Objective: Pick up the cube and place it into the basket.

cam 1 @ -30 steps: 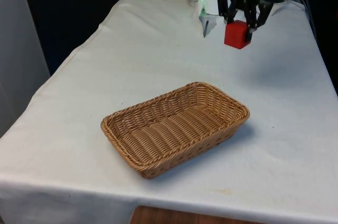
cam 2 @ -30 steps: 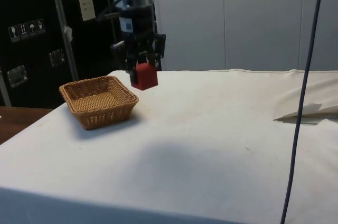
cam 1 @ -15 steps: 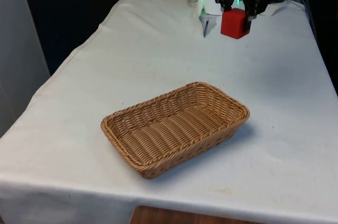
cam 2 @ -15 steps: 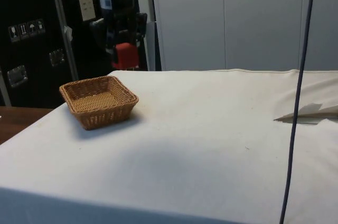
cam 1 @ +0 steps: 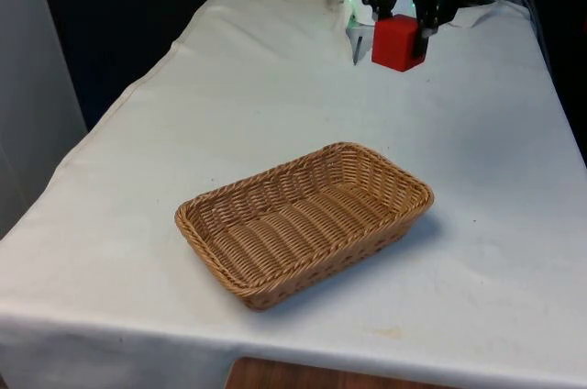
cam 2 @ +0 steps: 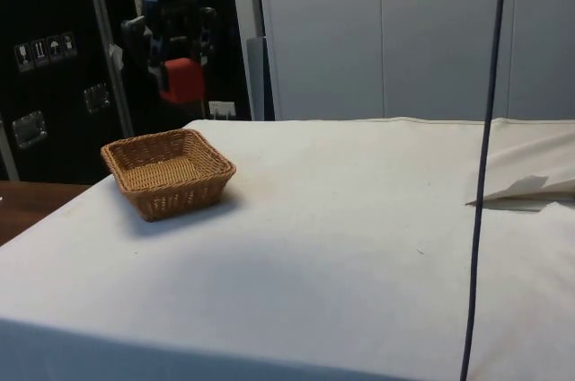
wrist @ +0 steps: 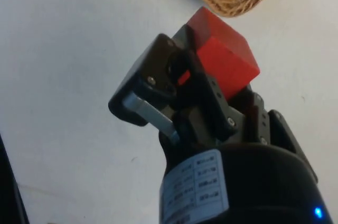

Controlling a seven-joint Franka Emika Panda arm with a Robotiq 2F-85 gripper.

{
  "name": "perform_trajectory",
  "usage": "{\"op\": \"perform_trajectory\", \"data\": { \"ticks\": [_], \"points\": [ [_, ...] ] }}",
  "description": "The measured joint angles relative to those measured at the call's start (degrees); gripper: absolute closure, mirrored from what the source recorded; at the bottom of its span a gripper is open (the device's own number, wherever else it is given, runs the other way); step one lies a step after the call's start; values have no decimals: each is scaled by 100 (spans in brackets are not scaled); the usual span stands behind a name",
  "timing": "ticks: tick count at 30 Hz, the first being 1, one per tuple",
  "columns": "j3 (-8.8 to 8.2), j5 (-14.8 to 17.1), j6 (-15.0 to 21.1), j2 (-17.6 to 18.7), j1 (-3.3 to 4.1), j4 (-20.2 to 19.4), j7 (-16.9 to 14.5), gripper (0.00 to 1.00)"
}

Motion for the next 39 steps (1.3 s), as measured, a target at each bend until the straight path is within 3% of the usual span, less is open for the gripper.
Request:
{"op": "perform_trajectory", "data": {
  "ticks": [10,28,39],
  "points": [
    [-126,155,-34,510,-63,653,-229,100],
    [-510,516,-57,1644,-183,2005,-733,100],
    [-705,636,97,2177,-252,2349,-922,100]
  ]
}}
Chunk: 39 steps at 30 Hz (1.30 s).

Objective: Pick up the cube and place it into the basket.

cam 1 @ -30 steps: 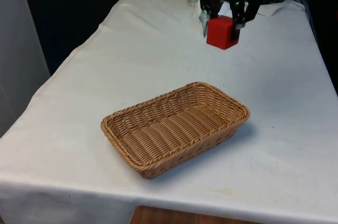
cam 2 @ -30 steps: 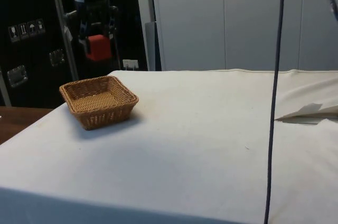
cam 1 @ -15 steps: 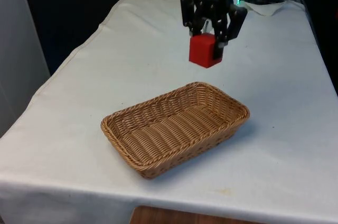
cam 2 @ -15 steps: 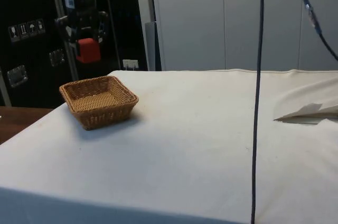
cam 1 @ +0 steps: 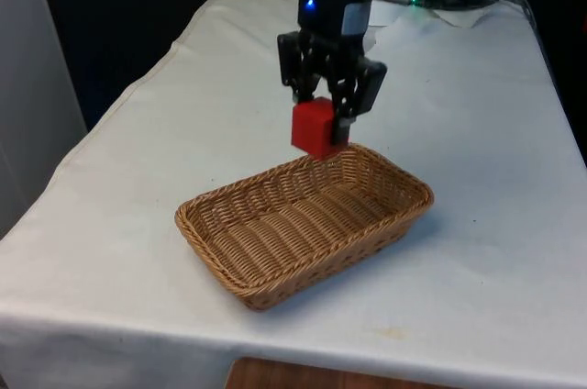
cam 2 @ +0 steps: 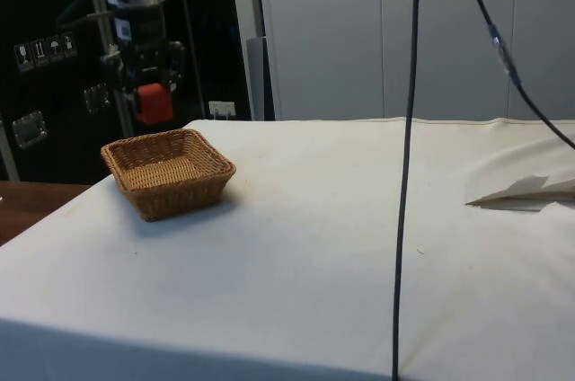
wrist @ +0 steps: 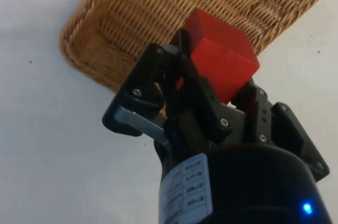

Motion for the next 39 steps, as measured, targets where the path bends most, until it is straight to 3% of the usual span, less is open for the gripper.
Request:
{"op": "perform_trajectory", "data": {
  "ticks": [17,28,39],
  "points": [
    [-132,69,470,670,-97,252,-74,100],
    [-201,120,659,957,-126,298,-97,100],
    [-195,372,733,1129,-126,332,-172,100]
  ]
}}
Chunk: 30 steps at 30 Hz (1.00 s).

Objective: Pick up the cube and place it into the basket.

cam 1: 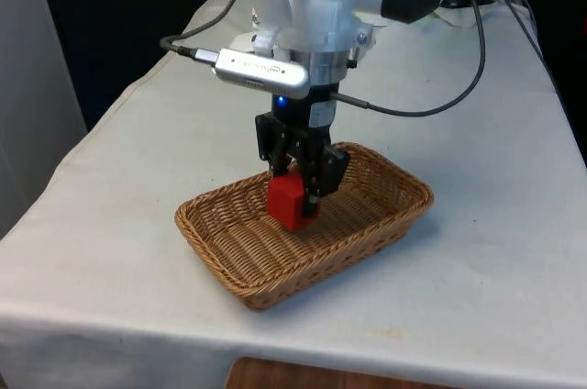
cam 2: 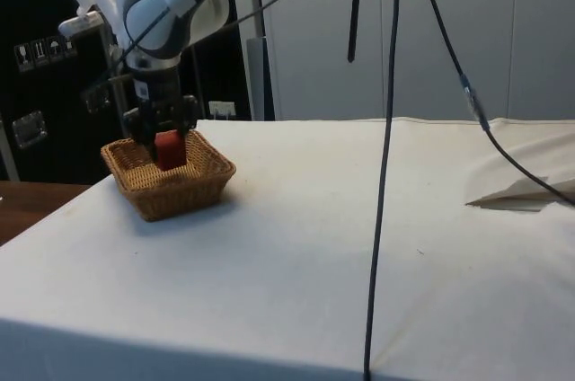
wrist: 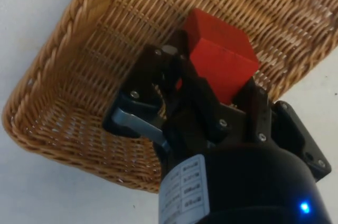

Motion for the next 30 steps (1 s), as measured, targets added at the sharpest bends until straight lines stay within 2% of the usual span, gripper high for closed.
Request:
{"op": "perform_trajectory", "data": {
  "ticks": [8,20,21,27,28,29,30],
  "points": [
    [6,378,34,138,0,23,-178,100],
    [-6,407,34,166,6,69,-189,100],
    [-6,407,34,166,6,69,-189,83],
    [-11,407,34,166,11,74,-189,26],
    [-11,407,34,166,11,74,-189,26],
    [-17,407,34,166,11,74,-189,7],
    [-17,407,34,166,11,74,-189,1]
  ]
}}
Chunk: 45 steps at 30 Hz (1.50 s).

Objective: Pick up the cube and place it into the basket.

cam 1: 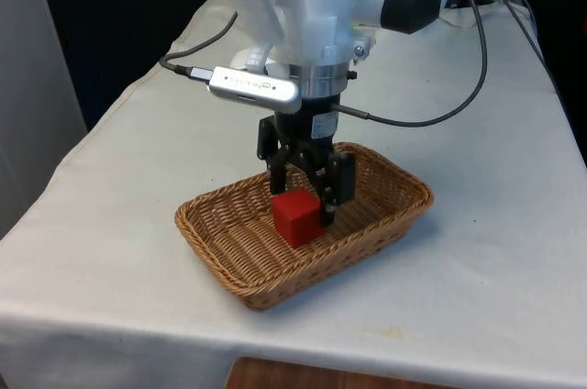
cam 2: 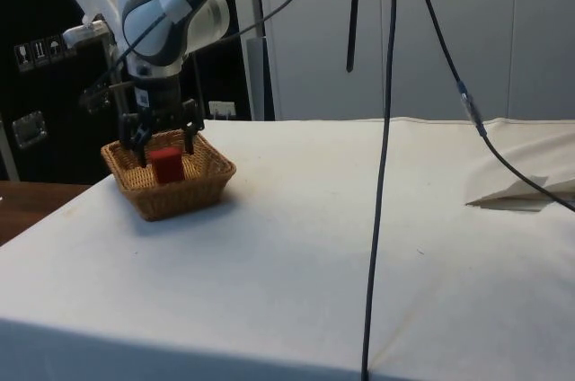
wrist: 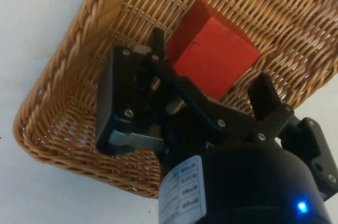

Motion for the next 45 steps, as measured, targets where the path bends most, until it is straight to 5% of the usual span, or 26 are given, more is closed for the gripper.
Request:
{"op": "perform_trajectory", "data": {
  "ticks": [14,25,45],
  "points": [
    [-34,-6,-92,-86,17,29,0,0],
    [-103,-34,-418,-579,69,-201,-29,0],
    [-109,-138,-458,-1690,160,-1249,-52,0]
  ]
}}
